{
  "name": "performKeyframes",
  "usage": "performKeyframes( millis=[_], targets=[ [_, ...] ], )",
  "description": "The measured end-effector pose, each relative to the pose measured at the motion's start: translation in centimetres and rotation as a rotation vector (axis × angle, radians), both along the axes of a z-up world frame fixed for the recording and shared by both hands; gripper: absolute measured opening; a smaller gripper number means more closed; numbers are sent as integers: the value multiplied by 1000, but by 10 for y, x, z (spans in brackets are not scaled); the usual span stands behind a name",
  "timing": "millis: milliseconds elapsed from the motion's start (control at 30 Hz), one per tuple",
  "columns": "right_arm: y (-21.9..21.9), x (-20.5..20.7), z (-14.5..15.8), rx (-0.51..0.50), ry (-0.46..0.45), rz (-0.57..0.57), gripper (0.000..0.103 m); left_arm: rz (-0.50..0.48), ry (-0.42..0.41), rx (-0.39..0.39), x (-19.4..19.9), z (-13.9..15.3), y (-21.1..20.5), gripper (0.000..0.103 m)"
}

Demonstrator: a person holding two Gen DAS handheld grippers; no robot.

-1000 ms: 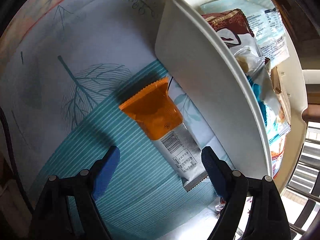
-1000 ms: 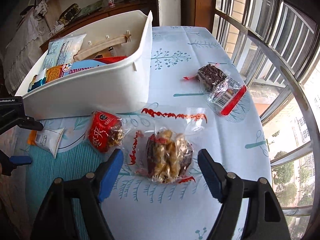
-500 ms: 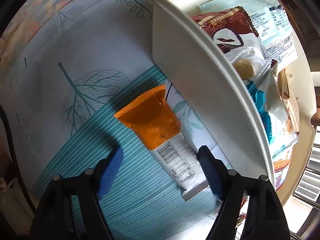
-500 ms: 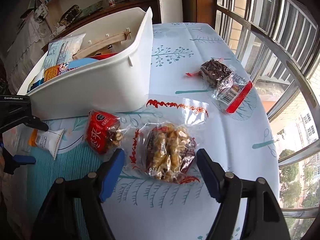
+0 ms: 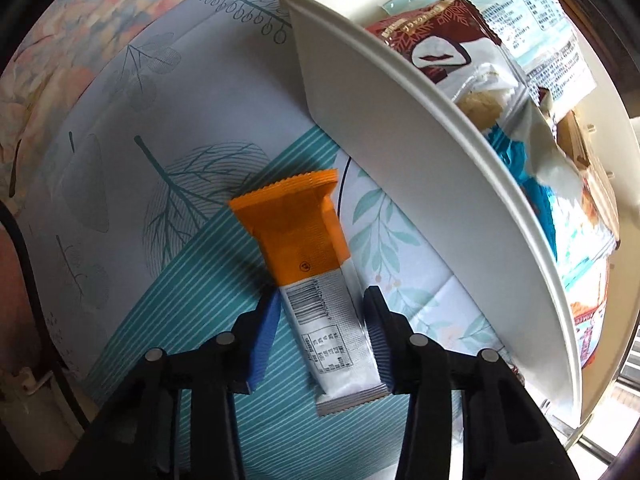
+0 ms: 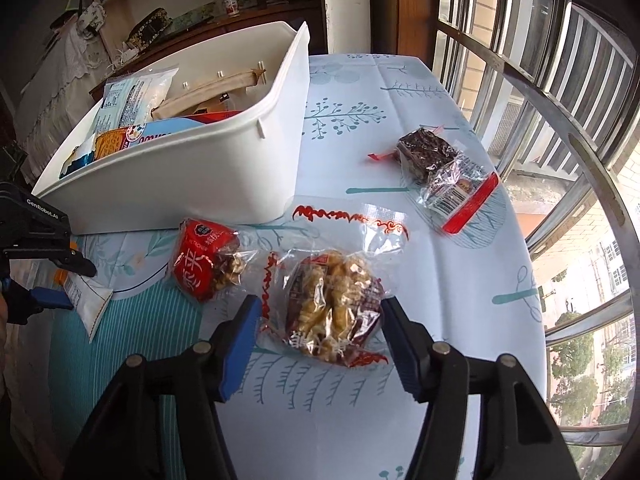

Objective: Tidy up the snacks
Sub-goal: 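Grasp the orange-white bar with the left tool while the right tool grasps the clear nut bag, then carry the orange-white bar and nut bag over the tray with both tools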

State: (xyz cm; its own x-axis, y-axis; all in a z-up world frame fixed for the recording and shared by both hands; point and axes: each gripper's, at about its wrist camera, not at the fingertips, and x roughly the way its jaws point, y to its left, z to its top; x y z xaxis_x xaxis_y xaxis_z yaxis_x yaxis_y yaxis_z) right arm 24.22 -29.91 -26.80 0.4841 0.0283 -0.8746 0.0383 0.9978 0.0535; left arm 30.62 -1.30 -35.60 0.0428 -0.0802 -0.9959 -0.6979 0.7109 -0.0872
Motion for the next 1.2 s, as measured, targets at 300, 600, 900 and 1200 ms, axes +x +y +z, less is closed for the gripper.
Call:
performKeyframes(
  millis=[300, 600, 900, 1200],
  targets=[
    [-3, -1, 7, 10, -25, -2, 51, -12, -19, -9, -11, 0, -8, 35],
    [-3, -2, 39, -16, -98, -29, 51, 4, -21, 1, -17, 11, -14, 33],
    [-5, 6, 79, -59, -225, -66, 51, -36, -147, 74, -20, 68, -11, 33],
    [19, 14, 116, -64, -331, -42, 51, -90, -337, 132, -10, 133, 0, 33]
  ],
)
